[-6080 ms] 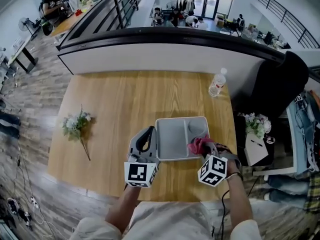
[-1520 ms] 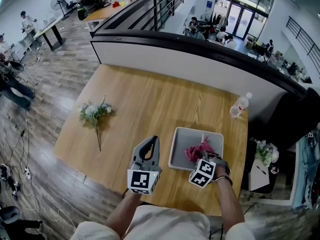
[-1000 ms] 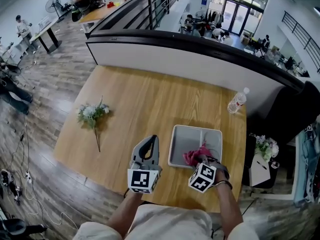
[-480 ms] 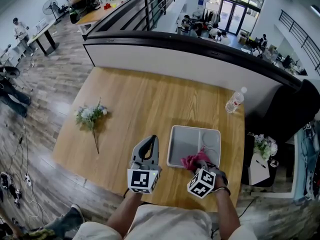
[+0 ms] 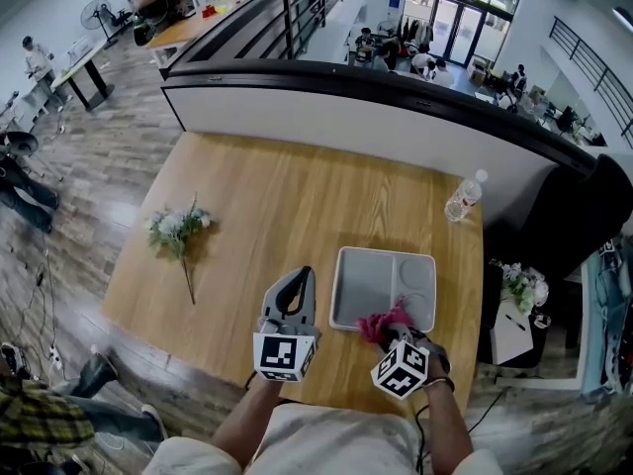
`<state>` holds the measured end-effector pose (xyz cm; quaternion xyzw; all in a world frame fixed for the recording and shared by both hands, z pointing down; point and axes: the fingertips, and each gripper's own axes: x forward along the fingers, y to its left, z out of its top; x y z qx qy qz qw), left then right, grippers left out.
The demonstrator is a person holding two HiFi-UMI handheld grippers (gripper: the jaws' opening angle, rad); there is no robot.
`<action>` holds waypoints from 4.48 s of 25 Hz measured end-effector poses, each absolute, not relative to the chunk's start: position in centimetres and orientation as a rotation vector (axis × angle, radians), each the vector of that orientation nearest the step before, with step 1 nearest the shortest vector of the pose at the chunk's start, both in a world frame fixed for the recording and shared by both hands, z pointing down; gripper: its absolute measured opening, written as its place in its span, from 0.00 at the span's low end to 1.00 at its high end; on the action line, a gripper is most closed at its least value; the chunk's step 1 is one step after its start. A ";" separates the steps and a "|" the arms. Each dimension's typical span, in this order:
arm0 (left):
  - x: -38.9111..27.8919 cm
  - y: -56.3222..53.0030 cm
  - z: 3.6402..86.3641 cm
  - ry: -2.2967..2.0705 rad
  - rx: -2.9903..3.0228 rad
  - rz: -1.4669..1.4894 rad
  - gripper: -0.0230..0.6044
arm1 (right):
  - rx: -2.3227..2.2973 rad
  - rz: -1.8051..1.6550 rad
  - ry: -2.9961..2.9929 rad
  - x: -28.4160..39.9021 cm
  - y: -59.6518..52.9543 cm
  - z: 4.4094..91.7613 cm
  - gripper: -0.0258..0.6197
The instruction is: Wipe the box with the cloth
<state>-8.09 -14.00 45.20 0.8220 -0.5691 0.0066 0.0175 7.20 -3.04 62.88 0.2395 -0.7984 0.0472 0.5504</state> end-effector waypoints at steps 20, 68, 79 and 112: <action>-9.3 -13.6 44.9 -1.789 2.545 0.021 0.06 | 0.551 0.073 -1.866 7.5 -3.3 61.9 0.16; -16.2 -11.4 46.2 -1.982 2.354 0.048 0.06 | 0.470 -0.416 -1.644 1.7 -22.4 63.3 0.16; -15.5 -11.0 46.7 -1.967 2.355 0.061 0.06 | 0.481 -0.431 -1.607 1.5 -22.2 64.1 0.15; -15.0 -10.9 46.9 -1.950 2.357 0.038 0.06 | 0.395 -0.422 -1.619 0.7 -17.6 64.1 0.15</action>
